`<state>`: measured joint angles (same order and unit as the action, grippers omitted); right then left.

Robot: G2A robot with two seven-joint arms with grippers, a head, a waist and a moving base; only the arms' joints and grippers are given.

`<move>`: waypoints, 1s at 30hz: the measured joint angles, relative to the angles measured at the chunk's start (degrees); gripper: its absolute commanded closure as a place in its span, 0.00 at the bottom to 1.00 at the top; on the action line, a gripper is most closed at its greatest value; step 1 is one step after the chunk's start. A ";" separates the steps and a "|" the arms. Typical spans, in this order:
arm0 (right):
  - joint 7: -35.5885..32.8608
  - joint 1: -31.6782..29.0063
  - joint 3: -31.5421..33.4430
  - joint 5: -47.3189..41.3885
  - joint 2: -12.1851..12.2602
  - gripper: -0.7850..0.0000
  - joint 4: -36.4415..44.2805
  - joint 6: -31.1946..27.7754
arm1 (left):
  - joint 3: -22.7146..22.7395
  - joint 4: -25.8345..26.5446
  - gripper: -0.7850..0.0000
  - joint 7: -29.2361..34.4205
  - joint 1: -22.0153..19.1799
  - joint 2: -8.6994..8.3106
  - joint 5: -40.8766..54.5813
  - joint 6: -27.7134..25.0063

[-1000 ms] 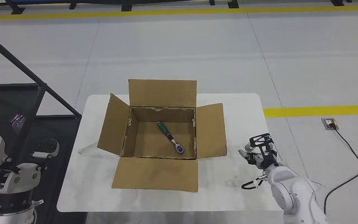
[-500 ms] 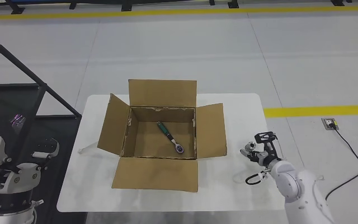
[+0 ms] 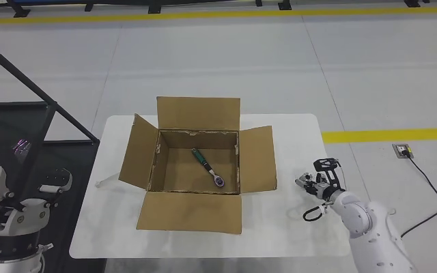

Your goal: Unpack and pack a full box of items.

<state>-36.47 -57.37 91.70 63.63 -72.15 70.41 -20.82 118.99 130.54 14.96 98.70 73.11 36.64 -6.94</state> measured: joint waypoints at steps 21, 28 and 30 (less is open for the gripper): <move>-2.07 -1.77 1.13 -3.34 1.80 1.00 6.86 -1.26 | 0.00 0.00 0.00 0.00 0.00 0.00 0.00 0.00; -3.23 -3.82 0.99 -3.42 2.34 1.00 10.81 -1.37 | 0.00 0.00 0.00 0.00 0.00 0.00 0.00 0.00; -4.17 -3.40 0.40 -3.23 2.46 1.00 9.92 -1.41 | 0.00 0.00 0.00 0.00 0.00 0.00 0.00 0.00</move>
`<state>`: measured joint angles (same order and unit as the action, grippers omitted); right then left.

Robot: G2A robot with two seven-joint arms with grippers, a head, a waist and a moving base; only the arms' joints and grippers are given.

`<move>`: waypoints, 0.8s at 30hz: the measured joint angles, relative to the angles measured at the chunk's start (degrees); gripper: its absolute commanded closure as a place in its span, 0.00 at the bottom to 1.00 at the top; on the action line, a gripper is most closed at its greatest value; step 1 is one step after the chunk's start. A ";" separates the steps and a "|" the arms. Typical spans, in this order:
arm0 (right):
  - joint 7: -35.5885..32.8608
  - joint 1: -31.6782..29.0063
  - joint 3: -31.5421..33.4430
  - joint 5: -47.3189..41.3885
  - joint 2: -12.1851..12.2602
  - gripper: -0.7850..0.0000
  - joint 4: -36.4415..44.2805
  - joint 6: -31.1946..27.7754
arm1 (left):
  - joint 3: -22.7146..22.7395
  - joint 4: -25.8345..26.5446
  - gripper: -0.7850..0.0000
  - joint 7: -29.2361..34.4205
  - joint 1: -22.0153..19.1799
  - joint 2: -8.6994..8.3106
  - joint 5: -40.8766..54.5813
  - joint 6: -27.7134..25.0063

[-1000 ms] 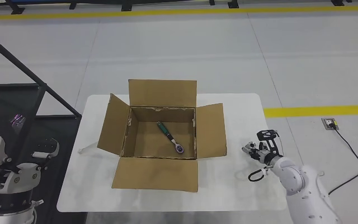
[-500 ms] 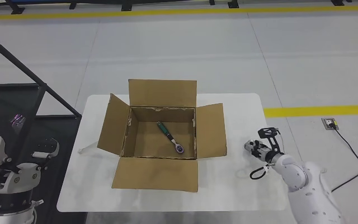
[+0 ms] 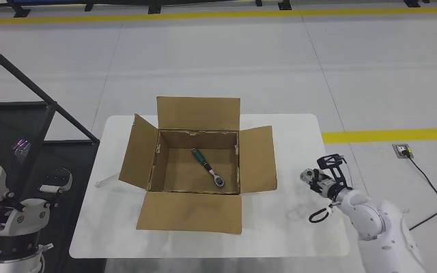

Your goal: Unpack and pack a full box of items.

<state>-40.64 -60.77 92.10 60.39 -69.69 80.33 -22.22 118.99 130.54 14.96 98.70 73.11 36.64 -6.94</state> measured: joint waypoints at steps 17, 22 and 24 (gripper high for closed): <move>4.95 5.44 -4.41 0.63 0.42 0.56 -12.32 -1.07 | 0.00 0.00 0.00 0.00 0.00 0.00 0.00 0.00; 5.06 5.58 -4.80 0.67 0.67 0.52 -12.53 -1.08 | 0.00 0.00 0.00 0.00 0.00 0.00 0.00 0.00; 5.14 5.62 -4.94 0.42 0.75 0.51 -12.59 -0.92 | 0.00 0.00 0.00 0.00 0.00 0.00 0.00 0.00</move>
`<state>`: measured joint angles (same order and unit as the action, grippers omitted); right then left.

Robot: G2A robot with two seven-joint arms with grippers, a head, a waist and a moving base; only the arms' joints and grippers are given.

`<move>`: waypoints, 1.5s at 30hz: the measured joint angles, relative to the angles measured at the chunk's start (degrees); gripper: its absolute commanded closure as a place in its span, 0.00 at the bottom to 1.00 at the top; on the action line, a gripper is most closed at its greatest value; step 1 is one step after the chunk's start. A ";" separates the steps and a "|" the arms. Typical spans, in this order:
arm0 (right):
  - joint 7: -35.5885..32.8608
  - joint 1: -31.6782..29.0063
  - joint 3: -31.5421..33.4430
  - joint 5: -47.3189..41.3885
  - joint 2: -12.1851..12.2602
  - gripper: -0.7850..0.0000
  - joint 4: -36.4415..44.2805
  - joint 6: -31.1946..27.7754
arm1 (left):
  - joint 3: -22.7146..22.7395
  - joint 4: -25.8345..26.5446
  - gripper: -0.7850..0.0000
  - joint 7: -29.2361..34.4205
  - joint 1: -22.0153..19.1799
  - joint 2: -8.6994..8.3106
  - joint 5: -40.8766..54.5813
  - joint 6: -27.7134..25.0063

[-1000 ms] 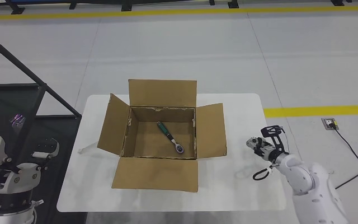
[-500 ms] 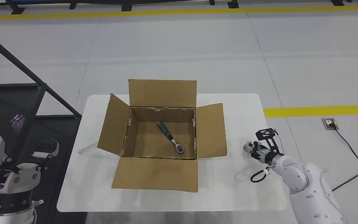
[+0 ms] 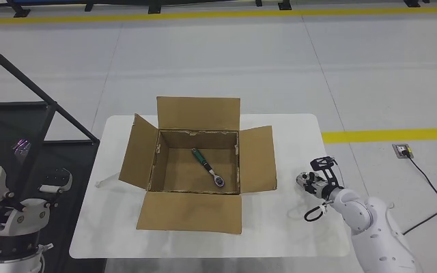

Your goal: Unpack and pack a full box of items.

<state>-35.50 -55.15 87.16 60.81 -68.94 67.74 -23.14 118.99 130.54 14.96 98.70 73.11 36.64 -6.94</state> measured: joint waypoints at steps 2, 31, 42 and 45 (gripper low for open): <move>0.11 0.08 -0.16 -0.19 0.08 0.52 -0.03 0.08 | 0.00 0.00 0.00 0.00 0.00 0.00 0.00 0.00; 0.10 -13.71 6.86 -1.72 2.56 1.00 37.48 3.03 | 0.00 0.00 0.00 0.00 0.00 0.00 0.00 0.00; -9.14 -1.97 -9.32 -1.26 1.53 1.00 45.13 6.31 | 0.79 -0.63 0.00 -1.54 0.06 0.14 0.47 -0.17; -11.65 5.31 -17.36 -2.18 0.31 1.00 40.31 8.64 | 1.88 -1.16 0.00 -2.87 0.65 0.33 1.60 -0.63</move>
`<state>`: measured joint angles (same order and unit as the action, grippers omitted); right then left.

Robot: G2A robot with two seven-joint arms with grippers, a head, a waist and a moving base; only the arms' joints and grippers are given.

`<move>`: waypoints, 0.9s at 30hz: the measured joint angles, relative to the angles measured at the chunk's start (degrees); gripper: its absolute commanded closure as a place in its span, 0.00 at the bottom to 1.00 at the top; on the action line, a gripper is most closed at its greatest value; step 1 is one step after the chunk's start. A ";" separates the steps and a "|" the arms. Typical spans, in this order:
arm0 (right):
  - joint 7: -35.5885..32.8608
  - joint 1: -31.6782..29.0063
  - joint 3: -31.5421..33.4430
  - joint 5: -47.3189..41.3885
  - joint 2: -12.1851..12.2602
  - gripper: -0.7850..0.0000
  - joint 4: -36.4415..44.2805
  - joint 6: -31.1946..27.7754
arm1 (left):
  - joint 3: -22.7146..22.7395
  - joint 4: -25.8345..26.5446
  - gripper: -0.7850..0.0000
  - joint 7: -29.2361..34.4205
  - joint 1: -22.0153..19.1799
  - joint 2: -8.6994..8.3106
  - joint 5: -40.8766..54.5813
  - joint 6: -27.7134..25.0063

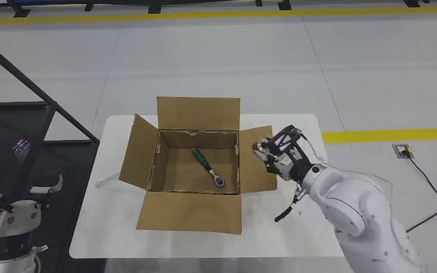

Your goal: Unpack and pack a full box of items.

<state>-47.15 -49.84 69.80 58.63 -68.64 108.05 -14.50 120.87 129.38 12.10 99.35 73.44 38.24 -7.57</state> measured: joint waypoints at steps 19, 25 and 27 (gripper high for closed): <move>0.21 16.96 -23.38 -0.17 -5.98 1.00 -18.44 9.03 | 1.01 -0.08 0.00 -0.61 1.35 0.27 0.66 -0.36; 0.21 16.96 -23.38 -0.17 -5.97 1.00 -18.45 9.03 | 1.01 -0.08 0.00 -0.61 1.35 0.27 0.66 -0.36; 0.21 16.96 -23.38 -0.17 -5.97 1.00 -18.45 9.03 | 1.01 -0.08 0.00 -0.61 1.35 0.27 0.66 -0.36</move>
<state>-46.94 -32.88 46.42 58.46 -74.61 89.61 -5.47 121.88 129.30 11.49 100.69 73.71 38.90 -7.92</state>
